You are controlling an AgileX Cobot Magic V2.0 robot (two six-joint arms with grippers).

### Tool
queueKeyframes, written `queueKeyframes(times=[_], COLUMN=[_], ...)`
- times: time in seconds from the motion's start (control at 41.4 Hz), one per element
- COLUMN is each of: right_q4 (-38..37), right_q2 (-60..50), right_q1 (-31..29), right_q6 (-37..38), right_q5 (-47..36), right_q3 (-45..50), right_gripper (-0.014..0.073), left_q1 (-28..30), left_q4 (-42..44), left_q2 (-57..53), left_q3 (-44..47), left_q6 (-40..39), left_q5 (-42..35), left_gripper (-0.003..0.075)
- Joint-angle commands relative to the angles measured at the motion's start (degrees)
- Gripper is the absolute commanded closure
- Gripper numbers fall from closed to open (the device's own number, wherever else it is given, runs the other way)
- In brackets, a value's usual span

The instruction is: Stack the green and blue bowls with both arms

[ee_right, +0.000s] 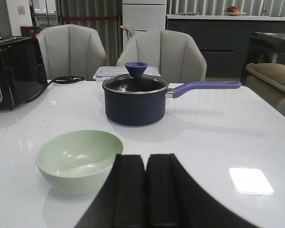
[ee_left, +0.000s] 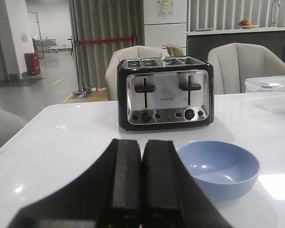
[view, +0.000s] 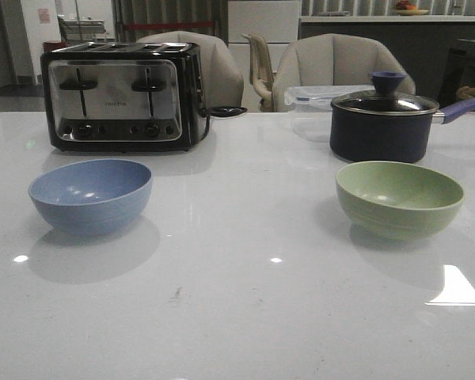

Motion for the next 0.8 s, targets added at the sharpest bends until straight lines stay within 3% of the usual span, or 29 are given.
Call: queueKeyframes(times=[0.0, 0.507, 0.773], right_q4=[-0.73, -0.73, -0.73], right_q2=[-1.16, -1.16, -1.16], right_q1=[0.03, 0.03, 0.03], right_q6=[-0.04, -0.04, -0.04], right_q5=[-4.93, -4.93, -10.75], right_q3=[-0.37, -0.37, -4.44], right_gripper=[0.0554, 0.0554, 0.0554], left_q1=[-0.19, -0.19, -0.19], left_q4=[-0.53, -0.53, -0.53], left_q2=[-0.92, -0.92, -0.92], left_q3=[0.38, 0.38, -3.18], left_q6=[-0.4, -0.4, -0.4], left_q5=[-4.68, -4.68, -10.98], left_gripper=[0.0622, 0.0622, 0.0622])
